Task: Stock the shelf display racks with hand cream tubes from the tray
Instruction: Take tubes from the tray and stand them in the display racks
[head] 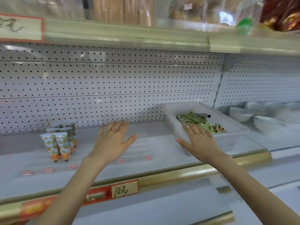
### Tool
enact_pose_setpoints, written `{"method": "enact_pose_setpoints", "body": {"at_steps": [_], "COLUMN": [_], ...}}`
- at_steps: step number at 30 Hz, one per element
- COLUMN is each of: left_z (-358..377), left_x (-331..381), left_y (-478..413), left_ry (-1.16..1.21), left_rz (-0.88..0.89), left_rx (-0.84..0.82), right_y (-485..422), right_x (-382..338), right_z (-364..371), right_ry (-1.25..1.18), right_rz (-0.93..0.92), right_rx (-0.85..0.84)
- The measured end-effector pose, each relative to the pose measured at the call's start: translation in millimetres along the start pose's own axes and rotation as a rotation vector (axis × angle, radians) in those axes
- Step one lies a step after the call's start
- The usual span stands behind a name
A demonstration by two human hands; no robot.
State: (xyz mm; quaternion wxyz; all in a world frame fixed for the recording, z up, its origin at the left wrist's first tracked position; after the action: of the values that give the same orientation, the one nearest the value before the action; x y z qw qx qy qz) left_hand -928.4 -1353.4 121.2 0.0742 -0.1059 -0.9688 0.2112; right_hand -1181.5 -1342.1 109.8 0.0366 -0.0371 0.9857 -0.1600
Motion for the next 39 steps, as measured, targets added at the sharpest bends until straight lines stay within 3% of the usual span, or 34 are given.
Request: {"method": "enact_pose_setpoints", "body": {"at_steps": [12,24,39], "left_z": [29.4,49.0,88.3], "left_x": [80.6,96.8,115.2], "left_y": [-21.5,-95.0,-138.4], "left_ry": [0.128,0.146,0.151], "left_rz": [-0.017,0.058,0.062], "left_rx": [-0.019,-0.052,-0.151], "right_y": [-13.0,-74.9,-178.1], "right_x": [71.4,117.5,194.3], "right_z": [2.9,4.8,36.8], "right_ry": [-0.084,-0.307,-0.14], "right_rz": [-0.06,0.092,0.215], "right_rx": [-0.039,-0.024,-0.147]}}
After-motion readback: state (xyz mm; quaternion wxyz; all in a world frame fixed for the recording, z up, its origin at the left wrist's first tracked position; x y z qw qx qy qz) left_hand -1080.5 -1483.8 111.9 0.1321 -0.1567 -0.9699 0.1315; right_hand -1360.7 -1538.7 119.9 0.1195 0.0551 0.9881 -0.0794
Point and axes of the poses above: each hand's wrist, its own y-axis away from the middle knuckle, its own z-axis out of the palm, x = y × z, the point moved 9 cm from there along -y, towards the middle knuckle, and after that the axes turned 7 degrees about x, right-handed, at the moved point
